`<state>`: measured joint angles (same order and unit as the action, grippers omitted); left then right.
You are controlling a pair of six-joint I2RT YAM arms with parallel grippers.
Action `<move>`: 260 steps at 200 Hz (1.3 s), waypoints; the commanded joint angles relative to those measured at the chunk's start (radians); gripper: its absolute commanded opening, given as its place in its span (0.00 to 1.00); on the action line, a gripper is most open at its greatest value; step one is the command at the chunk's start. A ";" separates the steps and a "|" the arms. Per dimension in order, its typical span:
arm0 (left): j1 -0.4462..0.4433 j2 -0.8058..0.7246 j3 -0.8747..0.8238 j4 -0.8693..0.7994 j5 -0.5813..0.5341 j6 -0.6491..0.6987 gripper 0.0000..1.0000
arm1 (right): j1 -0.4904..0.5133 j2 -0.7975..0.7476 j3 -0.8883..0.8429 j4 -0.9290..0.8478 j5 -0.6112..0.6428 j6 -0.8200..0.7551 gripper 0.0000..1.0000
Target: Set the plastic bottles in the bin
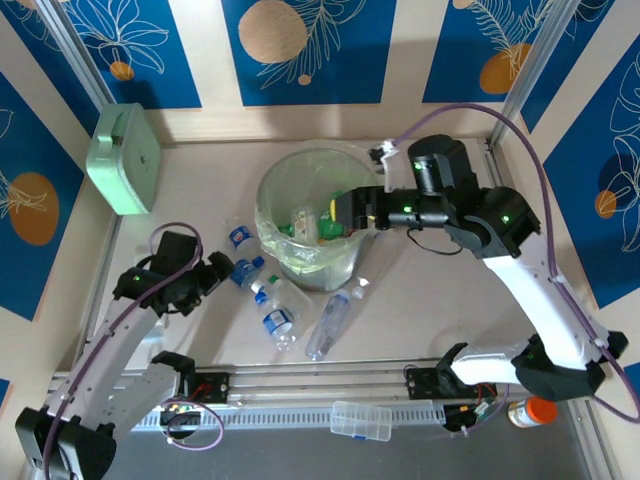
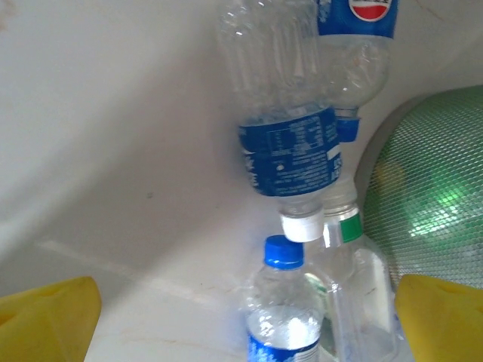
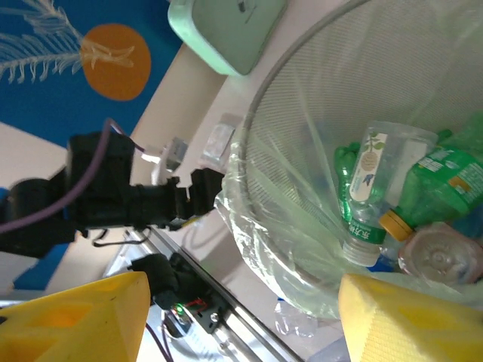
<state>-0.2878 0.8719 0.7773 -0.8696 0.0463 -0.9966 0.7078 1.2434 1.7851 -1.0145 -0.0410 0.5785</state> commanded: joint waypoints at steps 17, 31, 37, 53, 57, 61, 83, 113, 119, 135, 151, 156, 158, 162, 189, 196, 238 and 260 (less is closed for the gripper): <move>0.009 0.098 -0.052 0.247 0.025 -0.017 0.99 | -0.086 -0.092 -0.046 -0.003 -0.105 0.056 0.68; 0.009 0.163 -0.053 0.296 0.009 -0.015 0.99 | -0.119 -0.122 -0.057 -0.018 -0.123 0.057 0.68; 0.009 0.193 -0.055 0.314 0.004 -0.018 0.99 | -0.133 -0.133 -0.063 -0.024 -0.131 0.055 0.68; 0.009 0.271 -0.054 0.361 -0.004 -0.023 0.99 | -0.178 -0.155 -0.067 -0.038 -0.157 0.053 0.68; 0.009 0.287 -0.055 0.370 -0.009 -0.024 0.99 | -0.189 -0.158 -0.068 -0.041 -0.166 0.052 0.68; 0.009 0.302 -0.055 0.380 -0.014 -0.024 1.00 | -0.202 -0.162 -0.068 -0.042 -0.176 0.052 0.68; 0.010 0.372 -0.050 0.394 -0.055 -0.017 0.98 | -0.262 -0.173 -0.059 -0.058 -0.222 0.045 0.68; 0.015 0.431 -0.073 0.445 -0.074 -0.021 0.91 | -0.317 -0.174 -0.040 -0.072 -0.275 0.038 0.68; 0.016 0.444 -0.076 0.456 -0.073 -0.023 0.91 | -0.324 -0.173 -0.037 -0.073 -0.282 0.037 0.68; 0.018 0.480 -0.078 0.478 -0.063 -0.021 0.89 | -0.333 -0.171 -0.029 -0.075 -0.290 0.037 0.68; 0.019 0.508 -0.075 0.493 -0.059 -0.012 0.86 | -0.340 -0.164 -0.020 -0.077 -0.299 0.034 0.68; 0.019 0.516 -0.073 0.495 -0.059 -0.009 0.85 | -0.341 -0.161 -0.016 -0.078 -0.302 0.034 0.68; 0.020 0.519 -0.072 0.494 -0.059 -0.008 0.85 | -0.342 -0.160 -0.014 -0.078 -0.304 0.034 0.68; 0.022 0.526 -0.071 0.494 -0.059 -0.005 0.84 | -0.343 -0.158 -0.011 -0.078 -0.306 0.034 0.68; 0.036 0.550 -0.075 0.504 -0.047 0.008 0.78 | -0.347 -0.143 0.015 -0.070 -0.309 0.037 0.68; 0.039 0.556 -0.076 0.504 -0.045 0.013 0.75 | -0.347 -0.138 0.023 -0.070 -0.310 0.037 0.68; 0.058 0.589 -0.071 0.497 -0.023 0.040 0.59 | -0.350 -0.105 0.064 -0.055 -0.315 0.043 0.68; 0.060 0.579 -0.063 0.467 -0.026 0.052 0.51 | -0.350 -0.093 0.059 -0.024 -0.319 0.068 0.68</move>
<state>-0.2428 1.4239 0.7177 -0.3489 0.0257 -0.9714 0.3641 1.1374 1.8275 -1.0607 -0.3267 0.6228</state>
